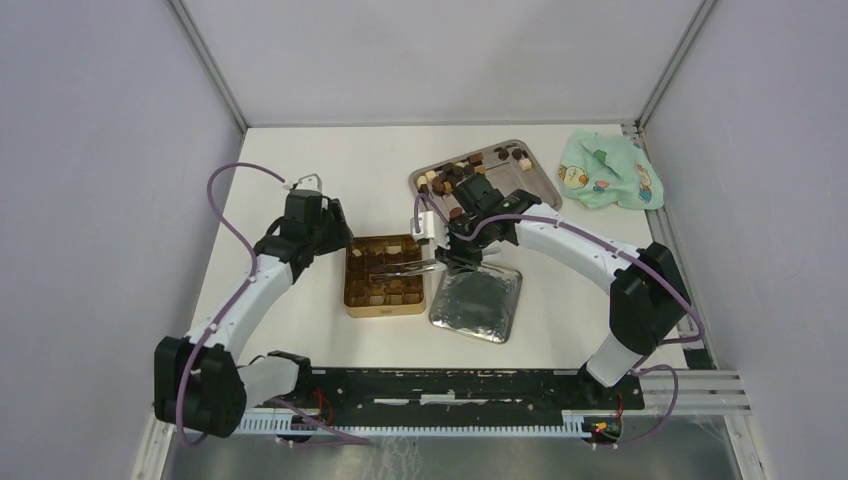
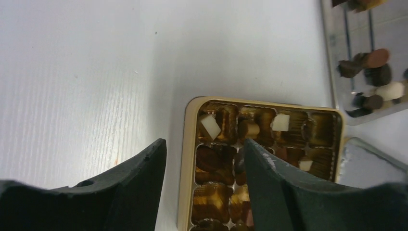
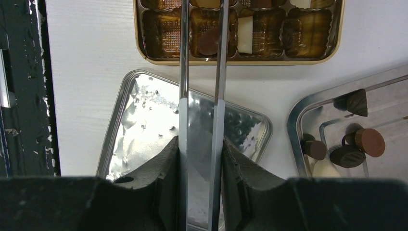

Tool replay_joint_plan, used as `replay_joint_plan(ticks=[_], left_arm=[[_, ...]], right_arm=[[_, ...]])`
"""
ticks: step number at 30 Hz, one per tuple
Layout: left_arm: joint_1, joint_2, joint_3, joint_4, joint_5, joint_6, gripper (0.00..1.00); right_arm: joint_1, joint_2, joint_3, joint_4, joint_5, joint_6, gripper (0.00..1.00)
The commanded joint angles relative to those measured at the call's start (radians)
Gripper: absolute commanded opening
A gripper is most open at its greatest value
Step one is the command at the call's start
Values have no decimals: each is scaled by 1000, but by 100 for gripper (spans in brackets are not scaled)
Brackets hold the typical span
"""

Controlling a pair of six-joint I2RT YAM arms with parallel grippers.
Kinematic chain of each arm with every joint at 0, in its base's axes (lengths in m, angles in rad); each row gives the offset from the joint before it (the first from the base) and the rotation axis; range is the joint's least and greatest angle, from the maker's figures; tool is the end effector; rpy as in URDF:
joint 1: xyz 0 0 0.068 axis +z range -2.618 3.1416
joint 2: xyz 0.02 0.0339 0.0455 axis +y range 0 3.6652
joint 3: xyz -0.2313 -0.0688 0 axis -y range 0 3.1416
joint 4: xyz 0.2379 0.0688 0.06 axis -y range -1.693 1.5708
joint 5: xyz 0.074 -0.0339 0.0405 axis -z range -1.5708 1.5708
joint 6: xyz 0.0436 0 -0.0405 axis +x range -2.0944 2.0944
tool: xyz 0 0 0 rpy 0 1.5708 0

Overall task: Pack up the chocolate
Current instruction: Adjust the packing box at the center of the board.

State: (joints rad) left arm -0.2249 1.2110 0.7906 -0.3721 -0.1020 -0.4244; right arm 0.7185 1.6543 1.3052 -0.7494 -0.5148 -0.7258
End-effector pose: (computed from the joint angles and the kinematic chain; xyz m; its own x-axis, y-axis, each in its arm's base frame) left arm 0.2570 -0.0542 0.2041 -0.6953 -0.2612 -0.6696 -0.1472 0.9636 -0.2230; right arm 0.2375 0.2362 0.2193 -0.0092 -0.7755 -0.6313 -0.9996 -0.0093 0.0260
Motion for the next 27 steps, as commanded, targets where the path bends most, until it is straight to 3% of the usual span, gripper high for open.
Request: replay_joint_plan(ticks=[1, 6, 10, 15, 22, 27], left_arm=[[0, -143, 21, -45, -14, -82, 69], [-1, -283, 0, -62, 19, -126, 79], [0, -363, -7, -75, 55, -170, 81], [1, -454, -30, -77, 90, -230, 82], [-1, -558, -70, -40, 152, -295, 83], [-1, -649, -192, 131, 245, -410, 97]], right_arm=[[3, 9, 42, 38, 15, 28, 10], [5, 18, 43, 36, -1, 37, 33], [3, 16, 58, 32, -30, 47, 41], [-3, 10, 65, 25, -60, 54, 42], [-87, -34, 78, 4, -207, 52, 35], [-209, -104, 15, 28, -301, 56, 35]])
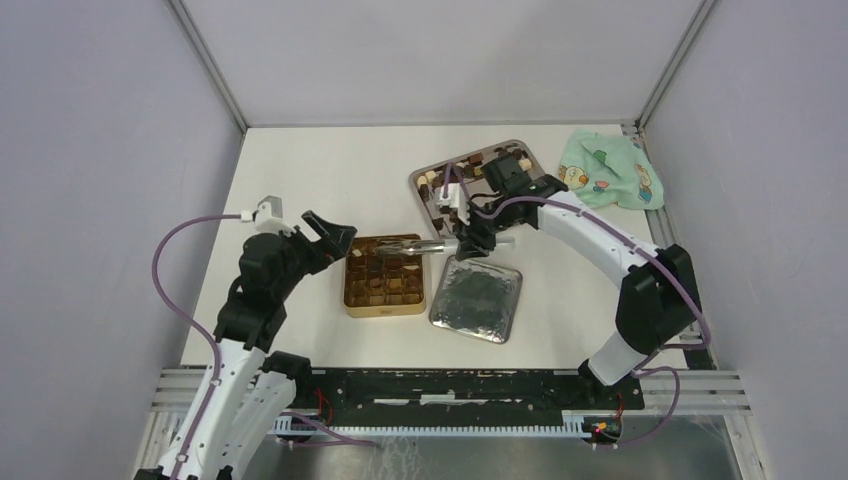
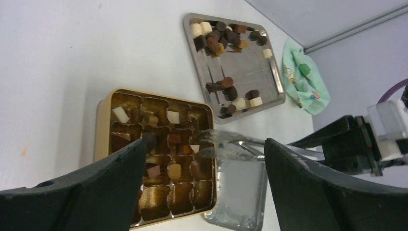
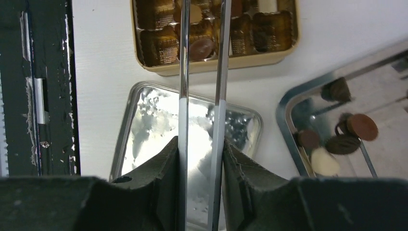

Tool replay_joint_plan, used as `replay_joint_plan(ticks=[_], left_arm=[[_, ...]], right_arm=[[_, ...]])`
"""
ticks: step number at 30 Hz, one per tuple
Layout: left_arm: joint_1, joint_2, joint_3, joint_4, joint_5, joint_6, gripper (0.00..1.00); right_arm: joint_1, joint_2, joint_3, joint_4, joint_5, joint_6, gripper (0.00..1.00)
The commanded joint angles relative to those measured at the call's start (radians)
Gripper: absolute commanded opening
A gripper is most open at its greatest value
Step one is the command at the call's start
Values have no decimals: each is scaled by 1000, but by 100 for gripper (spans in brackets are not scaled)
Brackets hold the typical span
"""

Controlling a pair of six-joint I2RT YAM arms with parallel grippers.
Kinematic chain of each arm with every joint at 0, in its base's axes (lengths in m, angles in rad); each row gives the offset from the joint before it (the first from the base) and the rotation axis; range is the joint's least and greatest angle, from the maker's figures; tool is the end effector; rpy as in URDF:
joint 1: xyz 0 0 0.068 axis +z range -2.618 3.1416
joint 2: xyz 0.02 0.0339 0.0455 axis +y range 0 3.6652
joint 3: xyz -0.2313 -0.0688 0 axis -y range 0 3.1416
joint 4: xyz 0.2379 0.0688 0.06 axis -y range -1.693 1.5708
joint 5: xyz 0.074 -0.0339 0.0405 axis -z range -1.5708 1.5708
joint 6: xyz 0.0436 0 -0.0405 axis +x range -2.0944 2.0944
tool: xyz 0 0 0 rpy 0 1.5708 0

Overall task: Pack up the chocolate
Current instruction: Adjust the packing box at the center of the board, then pick up the fake chocolate from the plate.

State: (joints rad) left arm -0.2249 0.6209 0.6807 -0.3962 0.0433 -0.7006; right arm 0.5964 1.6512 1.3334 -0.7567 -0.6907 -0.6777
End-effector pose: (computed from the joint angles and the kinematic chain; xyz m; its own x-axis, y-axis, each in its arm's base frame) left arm 0.1719 -0.0413 0.2834 -0.4153 -0.5657 -0.7124 -0.0067 0.7850 -0.6195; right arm 0.2612 0.2109 0.2321 -0.1379 -0.6778 -0.7222 -0.9890 0.0544 0.1379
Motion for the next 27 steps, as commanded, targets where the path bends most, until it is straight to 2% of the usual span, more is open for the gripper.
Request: replay_joint_plan(ticks=[1, 5, 9, 11, 14, 27], left_arm=[[-1, -79, -111, 198, 119, -162, 99], [-1, -141, -185, 314, 156, -229, 100], [-1, -145, -167, 298, 153, -218, 100], [0, -136, -158, 292, 160, -214, 100], [0, -127, -162, 292, 166, -217, 100], [0, -151, -196, 291, 158, -247, 99]], right_arm=[[-128, -111, -28, 46, -138, 15, 35], [-288, -135, -71, 92, -144, 47, 35], [-435, -115, -96, 150, -53, 84, 35], [-470, -87, -90, 156, 15, 83, 35], [-479, -45, -71, 164, 95, 61, 36], [-425, 160, 83, 185, 201, 98, 37]])
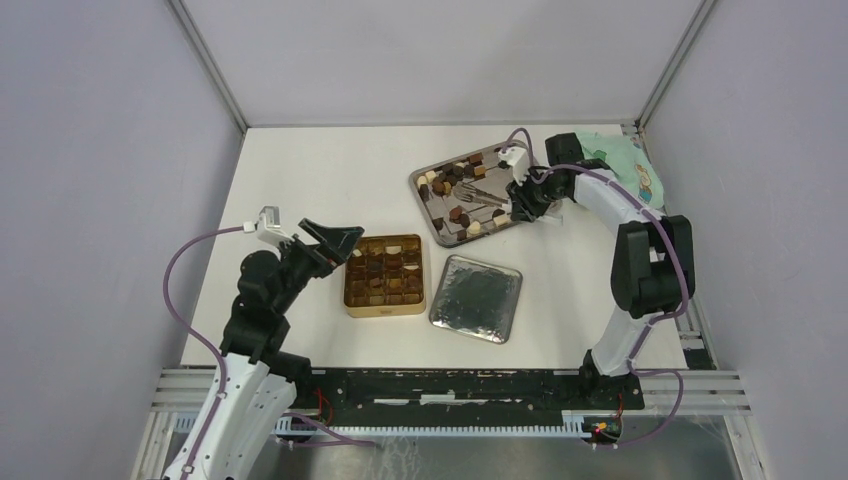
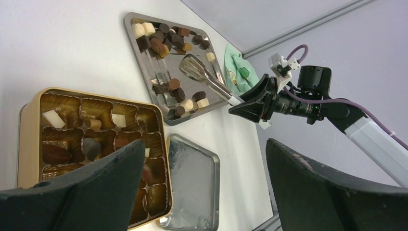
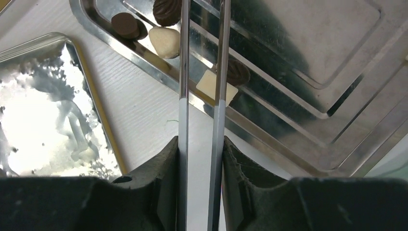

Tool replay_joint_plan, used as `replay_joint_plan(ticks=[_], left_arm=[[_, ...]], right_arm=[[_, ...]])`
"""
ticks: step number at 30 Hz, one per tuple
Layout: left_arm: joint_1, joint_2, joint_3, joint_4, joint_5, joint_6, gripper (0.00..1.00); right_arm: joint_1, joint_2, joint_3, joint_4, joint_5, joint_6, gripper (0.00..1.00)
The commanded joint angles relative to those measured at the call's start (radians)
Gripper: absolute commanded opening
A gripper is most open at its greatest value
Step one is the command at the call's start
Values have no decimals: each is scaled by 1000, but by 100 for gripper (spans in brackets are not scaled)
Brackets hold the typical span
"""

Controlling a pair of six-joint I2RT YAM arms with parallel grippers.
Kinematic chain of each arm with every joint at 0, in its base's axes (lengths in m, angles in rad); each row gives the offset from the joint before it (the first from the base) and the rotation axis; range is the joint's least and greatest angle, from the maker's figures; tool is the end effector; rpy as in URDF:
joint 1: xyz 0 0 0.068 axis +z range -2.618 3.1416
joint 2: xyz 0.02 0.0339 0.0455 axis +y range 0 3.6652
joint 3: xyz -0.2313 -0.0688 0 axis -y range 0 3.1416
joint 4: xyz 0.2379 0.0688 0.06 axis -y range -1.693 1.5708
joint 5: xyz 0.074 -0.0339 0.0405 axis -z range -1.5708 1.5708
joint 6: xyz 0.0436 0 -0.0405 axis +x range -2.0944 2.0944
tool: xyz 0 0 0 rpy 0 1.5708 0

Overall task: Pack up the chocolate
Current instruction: Pick up the fake chocolate from the plate.

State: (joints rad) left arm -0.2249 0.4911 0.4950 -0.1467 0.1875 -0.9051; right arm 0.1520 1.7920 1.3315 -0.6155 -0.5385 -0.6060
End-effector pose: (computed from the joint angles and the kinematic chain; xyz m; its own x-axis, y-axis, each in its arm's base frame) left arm 0.1633 -0.0457 0.2669 -0.3995 -0.7013 -0.5905 0.1373 0.5911 -0.7949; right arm 0.3559 0.0771 0.1891 -0.5039 -0.5719 -0.6474 -0.8002 0.5913 0.1005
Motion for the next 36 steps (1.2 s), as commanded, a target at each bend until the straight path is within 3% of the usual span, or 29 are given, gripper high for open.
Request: replay_joint_plan(ticks=[1, 27, 36], left_arm=[[0, -28, -15, 41, 12, -45, 99], [-2, -45, -35, 39, -5, -67, 99], [-2, -64, -30, 13, -15, -68, 99]], right_arm=[[20, 30, 93, 45, 53, 34, 38], [84, 167, 197, 43, 132, 118, 41], [84, 200, 242, 31, 190, 136, 35]])
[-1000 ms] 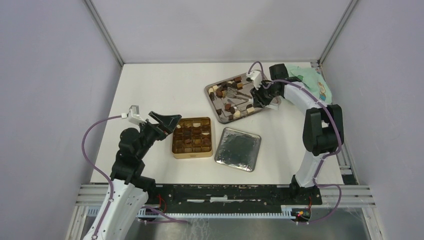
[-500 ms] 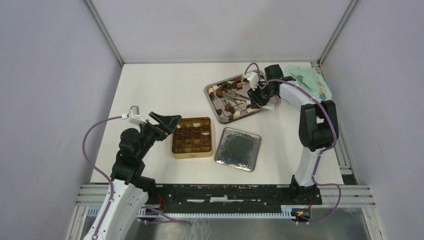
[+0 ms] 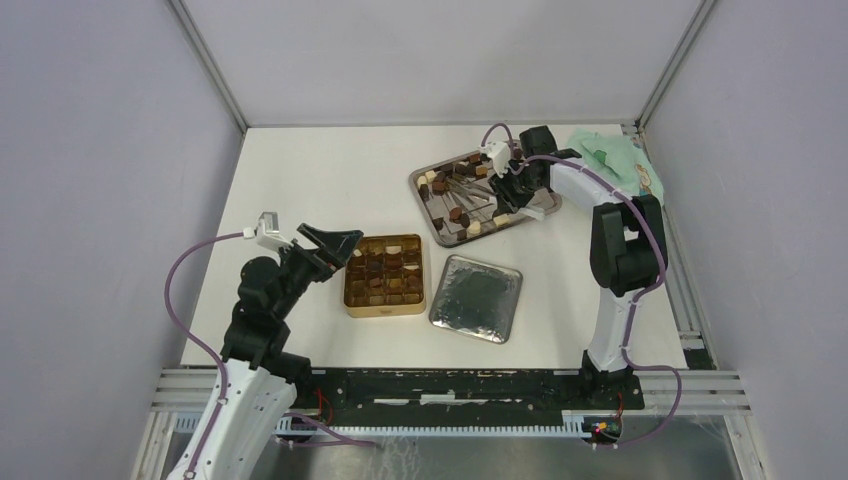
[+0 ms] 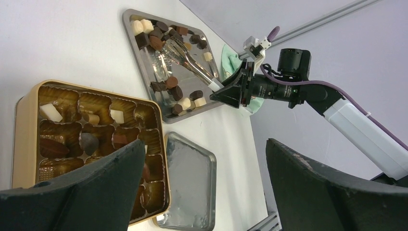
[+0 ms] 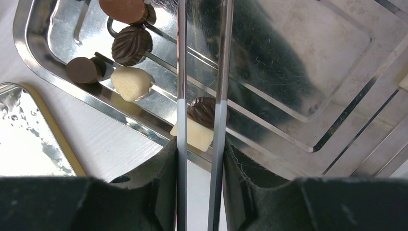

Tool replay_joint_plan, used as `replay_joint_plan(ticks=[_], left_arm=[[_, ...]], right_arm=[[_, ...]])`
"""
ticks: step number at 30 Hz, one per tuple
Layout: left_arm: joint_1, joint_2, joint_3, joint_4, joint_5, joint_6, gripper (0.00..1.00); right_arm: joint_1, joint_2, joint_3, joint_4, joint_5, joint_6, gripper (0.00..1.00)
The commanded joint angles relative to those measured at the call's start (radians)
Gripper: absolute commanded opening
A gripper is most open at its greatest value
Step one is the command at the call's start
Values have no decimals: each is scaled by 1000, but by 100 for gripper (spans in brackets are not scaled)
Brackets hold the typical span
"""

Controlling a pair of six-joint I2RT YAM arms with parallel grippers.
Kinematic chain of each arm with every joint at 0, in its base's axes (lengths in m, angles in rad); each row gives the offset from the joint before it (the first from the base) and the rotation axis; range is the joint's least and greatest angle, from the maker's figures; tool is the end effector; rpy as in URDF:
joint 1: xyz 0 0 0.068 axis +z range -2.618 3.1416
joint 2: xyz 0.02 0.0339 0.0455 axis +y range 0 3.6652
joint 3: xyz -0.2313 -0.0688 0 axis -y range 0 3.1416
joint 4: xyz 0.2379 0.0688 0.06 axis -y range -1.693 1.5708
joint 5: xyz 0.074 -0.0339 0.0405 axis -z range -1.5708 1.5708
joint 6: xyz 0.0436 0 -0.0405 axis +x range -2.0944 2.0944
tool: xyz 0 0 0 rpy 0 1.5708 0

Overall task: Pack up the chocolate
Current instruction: Pick up the fake chocolate from the plate.

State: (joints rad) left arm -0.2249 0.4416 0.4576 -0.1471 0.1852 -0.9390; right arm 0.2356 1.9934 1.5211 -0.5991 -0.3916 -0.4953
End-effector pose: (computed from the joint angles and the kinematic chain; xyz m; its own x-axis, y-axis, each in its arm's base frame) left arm 0.1577 -0.0443 0.2609 -0.3958 -0.7231 -0.5661 0.1317 0.5654 -0.8143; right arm 0.3936 0.1116 0.1693 -0.5640 -0.5872 -0.5806 -0.7519 0.6558 0.0672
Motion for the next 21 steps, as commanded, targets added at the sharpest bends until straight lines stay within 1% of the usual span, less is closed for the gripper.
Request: replay_joint_plan(ticks=[1, 3, 6, 10, 13, 16, 19, 21], left_arm=[[-2, -15, 10, 12, -13, -34, 99], [-2, -9, 11, 12, -12, -34, 99], [-1, 0, 13, 12, -10, -34, 99], [-2, 17, 13, 4, -3, -31, 99], [-3, 53, 23, -38, 0, -3, 99], [-2, 128, 64, -118, -8, 61, 98], [-3, 225, 136, -205, -35, 147, 97], [-2, 303, 192, -262, -75, 215, 94]], right_arm=[[0, -6, 50, 15, 41, 23, 33], [-2, -19, 37, 20, 35, 21, 28], [-2, -38, 20, 30, 27, 17, 17], [-3, -59, 5, 30, 11, 4, 7], [-14, -95, -30, 38, -20, -8, 1], [-27, -153, -92, 62, -46, -14, 0], [-42, -199, -144, 78, -80, -22, 0], [-52, -230, -178, 88, -104, -27, 0]])
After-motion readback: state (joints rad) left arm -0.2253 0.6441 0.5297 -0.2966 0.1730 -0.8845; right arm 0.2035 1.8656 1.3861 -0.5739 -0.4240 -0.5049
